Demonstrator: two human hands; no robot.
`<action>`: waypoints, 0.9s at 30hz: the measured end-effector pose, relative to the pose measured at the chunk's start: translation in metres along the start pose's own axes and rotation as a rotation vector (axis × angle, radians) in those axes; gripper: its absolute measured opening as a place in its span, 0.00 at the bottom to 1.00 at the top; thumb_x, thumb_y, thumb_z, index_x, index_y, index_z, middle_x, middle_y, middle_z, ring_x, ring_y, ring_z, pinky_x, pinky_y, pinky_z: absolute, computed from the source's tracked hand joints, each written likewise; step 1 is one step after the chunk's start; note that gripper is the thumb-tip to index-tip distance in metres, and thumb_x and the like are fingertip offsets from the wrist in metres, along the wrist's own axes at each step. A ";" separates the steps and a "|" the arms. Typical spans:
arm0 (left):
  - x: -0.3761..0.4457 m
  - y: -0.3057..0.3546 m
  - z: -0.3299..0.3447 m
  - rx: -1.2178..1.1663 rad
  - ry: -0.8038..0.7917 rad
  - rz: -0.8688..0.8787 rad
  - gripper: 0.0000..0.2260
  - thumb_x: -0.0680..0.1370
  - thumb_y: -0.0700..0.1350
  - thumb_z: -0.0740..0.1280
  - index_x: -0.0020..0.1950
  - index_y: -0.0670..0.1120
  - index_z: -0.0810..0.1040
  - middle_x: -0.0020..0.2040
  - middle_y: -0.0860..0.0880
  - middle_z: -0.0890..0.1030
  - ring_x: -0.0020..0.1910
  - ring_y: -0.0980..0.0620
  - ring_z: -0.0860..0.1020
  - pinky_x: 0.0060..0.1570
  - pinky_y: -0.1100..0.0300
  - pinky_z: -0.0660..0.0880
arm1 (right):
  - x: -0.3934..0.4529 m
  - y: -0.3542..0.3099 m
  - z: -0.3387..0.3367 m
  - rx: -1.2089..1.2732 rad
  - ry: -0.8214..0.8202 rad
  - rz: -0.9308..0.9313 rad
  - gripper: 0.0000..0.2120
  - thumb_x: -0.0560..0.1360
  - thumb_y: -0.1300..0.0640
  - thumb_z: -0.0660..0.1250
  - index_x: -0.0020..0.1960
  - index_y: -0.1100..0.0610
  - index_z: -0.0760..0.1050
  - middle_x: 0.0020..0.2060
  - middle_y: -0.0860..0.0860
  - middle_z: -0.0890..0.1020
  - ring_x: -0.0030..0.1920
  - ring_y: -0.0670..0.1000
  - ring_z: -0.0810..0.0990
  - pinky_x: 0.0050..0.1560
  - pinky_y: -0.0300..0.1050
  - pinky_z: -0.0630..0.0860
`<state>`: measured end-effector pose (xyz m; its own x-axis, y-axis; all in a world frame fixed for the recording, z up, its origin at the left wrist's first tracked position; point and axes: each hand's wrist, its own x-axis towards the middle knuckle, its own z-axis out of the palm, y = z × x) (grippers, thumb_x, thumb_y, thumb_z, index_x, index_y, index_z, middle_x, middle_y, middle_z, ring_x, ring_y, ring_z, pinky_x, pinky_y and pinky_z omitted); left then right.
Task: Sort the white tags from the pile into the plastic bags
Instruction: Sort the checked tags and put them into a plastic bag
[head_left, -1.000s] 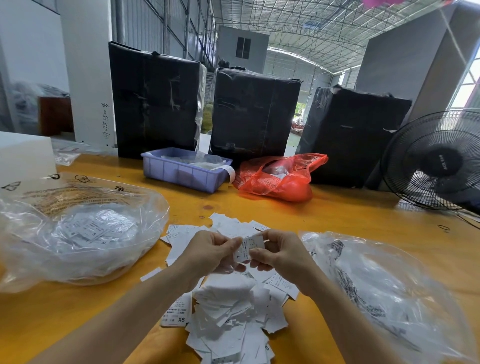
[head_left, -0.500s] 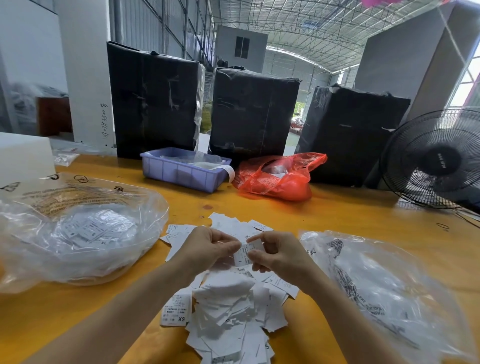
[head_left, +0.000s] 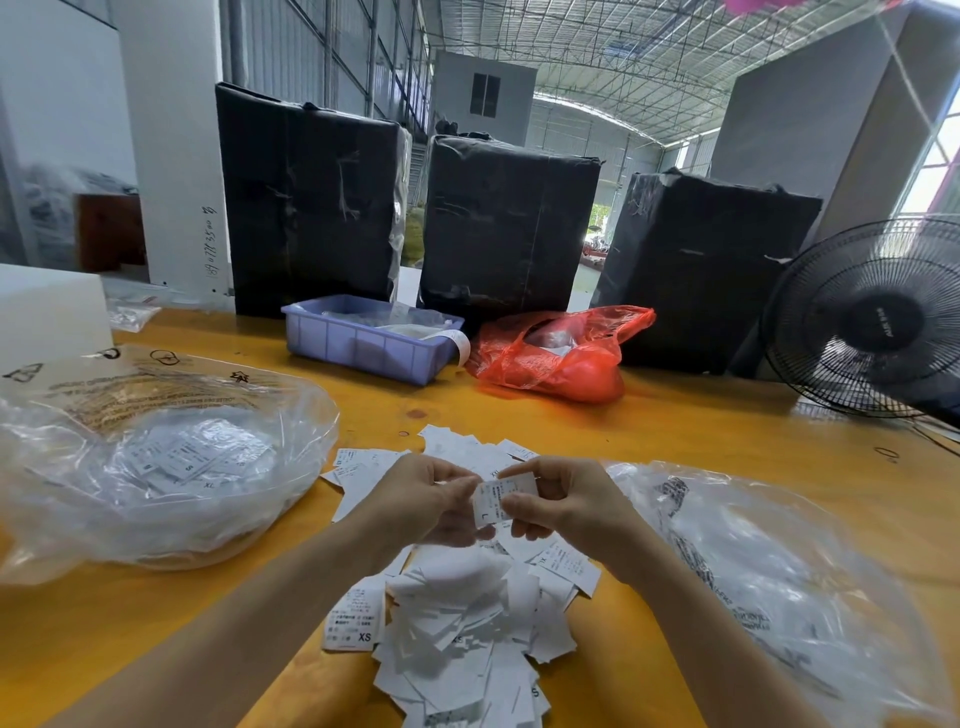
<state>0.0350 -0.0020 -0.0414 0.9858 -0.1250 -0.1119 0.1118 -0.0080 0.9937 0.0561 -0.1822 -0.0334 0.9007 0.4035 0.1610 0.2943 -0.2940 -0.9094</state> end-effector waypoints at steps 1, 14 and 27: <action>0.000 0.000 0.000 -0.019 0.023 0.009 0.07 0.79 0.39 0.63 0.53 0.37 0.78 0.36 0.41 0.83 0.40 0.42 0.84 0.36 0.57 0.81 | 0.000 0.000 -0.001 0.012 -0.013 0.005 0.09 0.72 0.66 0.70 0.52 0.64 0.78 0.31 0.55 0.82 0.30 0.49 0.79 0.33 0.38 0.76; 0.000 -0.003 0.001 -0.063 0.004 -0.060 0.16 0.79 0.45 0.62 0.50 0.32 0.79 0.45 0.35 0.83 0.39 0.43 0.84 0.34 0.58 0.80 | -0.001 0.001 -0.001 0.002 -0.069 0.036 0.09 0.72 0.64 0.72 0.48 0.68 0.77 0.35 0.60 0.83 0.32 0.52 0.80 0.36 0.41 0.76; 0.001 -0.004 0.006 -0.113 0.052 0.053 0.15 0.78 0.46 0.62 0.46 0.34 0.80 0.43 0.35 0.81 0.39 0.45 0.81 0.40 0.53 0.82 | -0.004 0.000 -0.001 0.167 -0.220 0.160 0.09 0.70 0.62 0.73 0.46 0.62 0.75 0.35 0.60 0.84 0.29 0.51 0.79 0.33 0.41 0.75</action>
<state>0.0352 -0.0082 -0.0450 0.9955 -0.0710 -0.0620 0.0696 0.1096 0.9915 0.0527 -0.1844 -0.0333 0.8352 0.5467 -0.0591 0.0820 -0.2301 -0.9697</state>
